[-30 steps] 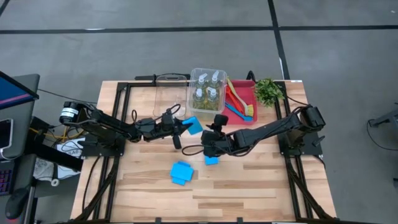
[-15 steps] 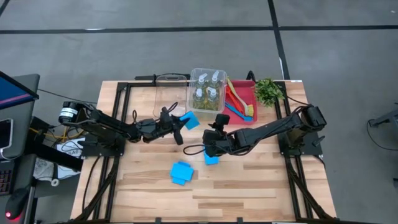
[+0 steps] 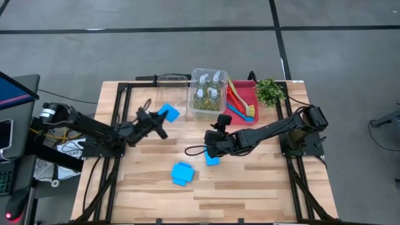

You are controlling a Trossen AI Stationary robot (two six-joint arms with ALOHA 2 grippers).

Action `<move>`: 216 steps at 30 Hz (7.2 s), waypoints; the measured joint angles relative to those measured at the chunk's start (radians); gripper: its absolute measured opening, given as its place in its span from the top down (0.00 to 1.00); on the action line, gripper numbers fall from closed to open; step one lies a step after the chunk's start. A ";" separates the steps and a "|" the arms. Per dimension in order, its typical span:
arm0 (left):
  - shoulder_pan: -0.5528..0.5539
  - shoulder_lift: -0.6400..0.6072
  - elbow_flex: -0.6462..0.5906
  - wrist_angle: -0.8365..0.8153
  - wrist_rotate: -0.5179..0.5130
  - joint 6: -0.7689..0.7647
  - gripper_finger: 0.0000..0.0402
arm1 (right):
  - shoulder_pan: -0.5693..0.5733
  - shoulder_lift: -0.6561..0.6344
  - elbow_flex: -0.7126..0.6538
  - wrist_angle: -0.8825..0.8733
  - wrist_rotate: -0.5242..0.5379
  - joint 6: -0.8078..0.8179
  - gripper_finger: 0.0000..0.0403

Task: Pick & Place Kitchen Sink Supplies
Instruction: Put the blue sponge into the transparent bin

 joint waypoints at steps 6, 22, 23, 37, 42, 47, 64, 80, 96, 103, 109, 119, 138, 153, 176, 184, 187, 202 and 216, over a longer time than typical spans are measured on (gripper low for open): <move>0.050 -0.049 -0.081 0.005 -0.047 -0.120 0.91 | 0.000 0.000 0.000 0.022 0.000 0.000 0.65; 0.338 -0.043 -0.090 0.096 0.152 -0.166 0.89 | -0.002 0.000 0.000 0.044 0.000 -0.011 0.65; 0.364 -0.043 -0.090 0.097 0.204 -0.166 0.89 | -0.002 0.000 0.000 0.044 0.000 -0.011 0.65; 0.557 -0.040 -0.089 0.093 0.547 -0.170 0.89 | -0.021 0.000 0.000 0.071 0.000 -0.037 0.65; 0.573 -0.040 -0.089 0.090 0.546 -0.171 0.86 | -0.027 0.000 0.000 0.070 0.000 -0.037 0.65; 0.572 -0.040 -0.089 0.075 0.547 -0.172 0.78 | -0.028 0.000 0.000 0.074 0.000 -0.037 0.65; 0.572 -0.040 -0.089 0.022 0.582 -0.204 0.54 | -0.027 0.000 0.000 0.077 0.000 -0.068 0.64; 0.502 -0.040 -0.089 0.031 0.918 -0.243 0.54 | 0.042 -0.091 0.005 -0.087 -0.145 -0.035 0.67; 0.133 -0.040 -0.067 0.060 0.957 -0.145 0.54 | 0.055 -0.089 -0.301 0.286 -0.505 -0.143 0.67; 0.030 -0.026 -0.032 0.061 0.900 -0.058 0.54 | 0.070 -0.089 -0.352 0.434 -0.724 -0.142 0.67; 0.021 0.043 0.001 0.065 0.887 -0.054 0.54 | 0.087 -0.088 -0.386 0.476 -0.737 -0.142 0.67; 0.030 0.211 0.079 0.067 0.870 -0.029 0.54 | 0.059 -0.088 -0.468 0.579 -0.723 -0.142 0.67; 0.030 0.279 0.121 0.068 0.870 -0.029 0.54 | 0.035 -0.088 -0.599 0.762 -0.707 -0.188 0.67; 0.030 0.279 0.121 0.068 0.870 -0.029 0.54 | 0.015 0.282 -0.539 0.962 -0.735 -0.323 0.74; 0.064 0.279 0.121 0.067 0.868 -0.150 0.54 | 0.171 -0.062 -0.514 0.805 -0.305 -0.532 1.00; 0.118 0.279 0.121 0.063 0.859 -0.367 0.53 | 0.197 -0.081 -0.493 0.929 -0.197 -0.608 1.00; 0.115 0.279 0.121 0.063 0.860 -0.388 0.53 | 0.185 -0.069 -0.460 0.929 -0.158 -0.614 1.00; 0.112 0.279 0.121 0.063 0.859 -0.389 0.54 | 0.080 -0.069 -0.344 0.925 -0.187 -0.666 1.00; 0.112 0.279 0.121 0.067 0.834 -0.381 0.54 | 0.024 -0.069 -0.340 0.933 -0.304 -0.658 1.00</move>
